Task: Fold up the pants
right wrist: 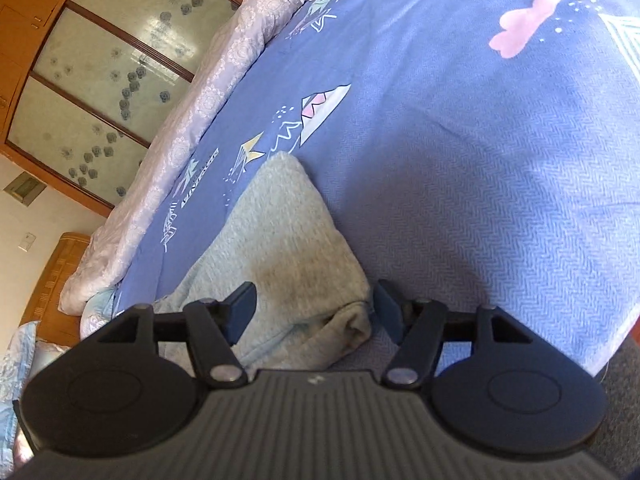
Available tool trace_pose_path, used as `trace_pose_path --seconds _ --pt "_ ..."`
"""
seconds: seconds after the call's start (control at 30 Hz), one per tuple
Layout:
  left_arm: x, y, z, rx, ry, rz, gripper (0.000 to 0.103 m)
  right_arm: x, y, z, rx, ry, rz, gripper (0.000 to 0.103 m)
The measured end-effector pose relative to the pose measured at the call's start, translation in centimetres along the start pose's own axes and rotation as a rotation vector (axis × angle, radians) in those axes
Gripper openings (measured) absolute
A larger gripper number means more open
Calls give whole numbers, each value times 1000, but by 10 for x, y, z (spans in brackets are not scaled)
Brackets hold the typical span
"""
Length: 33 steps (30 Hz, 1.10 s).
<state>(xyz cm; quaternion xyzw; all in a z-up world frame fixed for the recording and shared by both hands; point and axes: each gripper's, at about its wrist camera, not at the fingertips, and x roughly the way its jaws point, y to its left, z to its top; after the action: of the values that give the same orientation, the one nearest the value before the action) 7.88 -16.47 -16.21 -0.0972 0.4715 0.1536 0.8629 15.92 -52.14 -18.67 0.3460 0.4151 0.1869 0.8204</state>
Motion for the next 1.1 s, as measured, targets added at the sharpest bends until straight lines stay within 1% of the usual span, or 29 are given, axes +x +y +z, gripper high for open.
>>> trace_pose_path --seconds 0.1,0.2,0.3,0.43,0.6,0.67,0.73,0.77,0.83,0.9,0.93,1.0,1.1 --pt "0 -1 0 1 4 8 48 -1 -3 4 30 11 20 67" --pt "-1 -2 0 -4 8 13 49 -2 0 5 2 27 15 68" --pt "-2 -1 0 -12 13 11 49 0 4 1 -14 45 29 68" --pt "-3 1 0 -16 17 10 49 3 12 -5 -41 36 14 68" --pt "-5 0 0 -17 23 15 49 2 7 -2 -1 41 30 67" --pt "-7 2 0 -29 28 6 50 1 9 0 -12 45 25 67" --pt "-13 7 1 -57 33 -22 50 -4 13 1 -29 28 0 67" --pt "-17 12 1 -77 31 -40 50 -9 17 1 -53 1 -16 67" --pt "-32 24 0 -115 1 -69 50 -19 34 -2 -145 -58 -35 67" --pt "-51 40 -5 -148 -46 -80 52 -26 52 -7 -254 -104 -32 67" --pt "-59 50 -9 -168 -65 -82 52 -28 61 -10 -306 -114 -22 67" --pt "-73 67 -18 -209 -85 -81 53 -27 77 -17 -395 -113 3 67" --pt "-86 97 -35 -286 -95 -65 53 -18 102 -31 -504 -70 53 64"
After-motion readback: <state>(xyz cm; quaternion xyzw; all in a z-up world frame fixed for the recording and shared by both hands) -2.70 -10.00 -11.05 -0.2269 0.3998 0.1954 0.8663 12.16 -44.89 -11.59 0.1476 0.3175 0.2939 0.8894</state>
